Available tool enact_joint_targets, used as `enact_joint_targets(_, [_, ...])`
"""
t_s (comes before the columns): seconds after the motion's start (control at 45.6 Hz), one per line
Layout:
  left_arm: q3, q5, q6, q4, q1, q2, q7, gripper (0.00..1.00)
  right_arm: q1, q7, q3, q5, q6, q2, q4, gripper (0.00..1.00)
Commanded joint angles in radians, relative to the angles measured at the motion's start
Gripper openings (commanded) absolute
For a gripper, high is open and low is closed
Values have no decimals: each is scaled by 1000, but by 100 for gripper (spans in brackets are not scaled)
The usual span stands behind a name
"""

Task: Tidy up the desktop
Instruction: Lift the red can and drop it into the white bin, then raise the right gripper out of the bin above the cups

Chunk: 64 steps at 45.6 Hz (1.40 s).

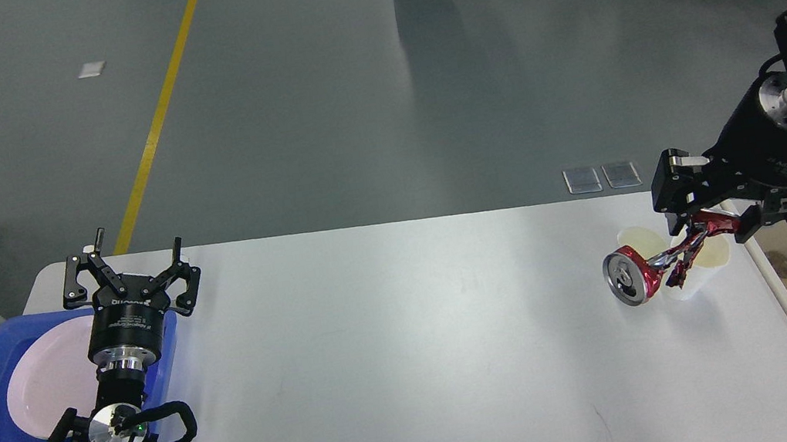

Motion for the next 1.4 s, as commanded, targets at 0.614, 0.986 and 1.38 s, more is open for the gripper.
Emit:
enact_joint_targets(0.614, [0,0,0,0,0,0,0,96,-737,4,128,-34,-129,-424,-784,0])
enact_joint_targets(0.986, [0,0,0,0,0,0,-1,96,-1334,5,481,-34,-285,-295,-1297,0])
enact_joint_targets(1.38, [0,0,0,0,0,0,-1,96,-1716,4,504,-19,-725,-63,-1463,0])
